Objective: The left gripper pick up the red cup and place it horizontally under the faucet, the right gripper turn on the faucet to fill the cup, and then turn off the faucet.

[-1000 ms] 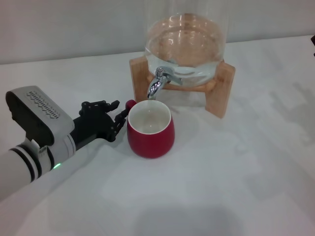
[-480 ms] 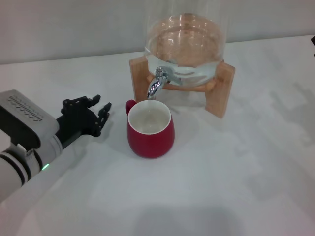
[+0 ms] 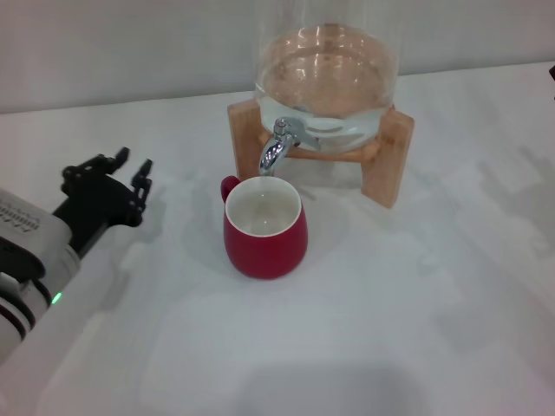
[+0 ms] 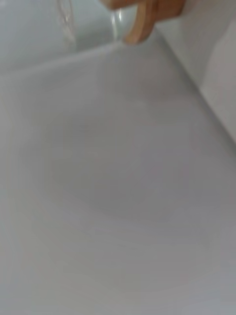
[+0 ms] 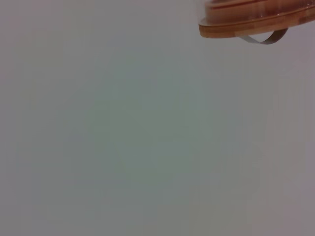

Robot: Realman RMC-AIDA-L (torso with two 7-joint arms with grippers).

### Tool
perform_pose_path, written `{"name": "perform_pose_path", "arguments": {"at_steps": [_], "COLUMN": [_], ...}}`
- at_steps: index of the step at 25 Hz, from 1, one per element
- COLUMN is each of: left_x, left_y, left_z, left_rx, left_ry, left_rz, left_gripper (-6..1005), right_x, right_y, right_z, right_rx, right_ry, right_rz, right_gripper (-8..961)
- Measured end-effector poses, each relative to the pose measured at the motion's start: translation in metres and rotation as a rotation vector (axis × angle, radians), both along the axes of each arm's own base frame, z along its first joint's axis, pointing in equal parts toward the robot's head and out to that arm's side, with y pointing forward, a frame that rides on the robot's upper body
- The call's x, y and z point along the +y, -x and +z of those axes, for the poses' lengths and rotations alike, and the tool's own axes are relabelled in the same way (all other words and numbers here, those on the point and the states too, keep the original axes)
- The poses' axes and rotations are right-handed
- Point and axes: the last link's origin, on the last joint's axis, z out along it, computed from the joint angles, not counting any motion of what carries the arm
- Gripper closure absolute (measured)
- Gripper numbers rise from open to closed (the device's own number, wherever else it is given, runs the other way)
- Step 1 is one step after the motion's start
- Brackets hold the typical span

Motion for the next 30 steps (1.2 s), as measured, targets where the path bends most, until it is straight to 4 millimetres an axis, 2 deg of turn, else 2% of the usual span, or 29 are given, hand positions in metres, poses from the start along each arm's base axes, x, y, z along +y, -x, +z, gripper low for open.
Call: {"name": "perform_pose_path", "arguments": {"at_steps": [6, 8, 14, 22, 30], "left_x": [0.0, -0.004, -0.013, -0.018, -0.019], "left_y": [0.005, 0.013, 0.026, 0.041, 0.047], "left_z": [0.014, 0.028, 0.048, 0.058, 0.065], "left_rx": [-0.039, -0.089, -0.174, -0.21, -0.221], "left_ry": [-0.089, -0.172, -0.284, -0.341, -0.371], "left_rz": [0.029, 0.049, 0.085, 0.159, 0.179], "left_gripper": [629, 619, 590, 551, 397], "right_x": [0.0, 0.0, 0.001, 0.005, 0.006], "right_y": [-0.001, -0.001, 0.0, 0.004, 0.007], "right_z": [0.0, 0.0, 0.001, -0.001, -0.009], "right_rx": [0.004, 0.011, 0.03, 0.03, 0.024], "right_ry": [0.002, 0.006, 0.016, 0.03, 0.076], "right_rz": [-0.004, -0.003, 0.005, 0.017, 0.035], "right_gripper": [95, 95, 95, 95, 96]}}
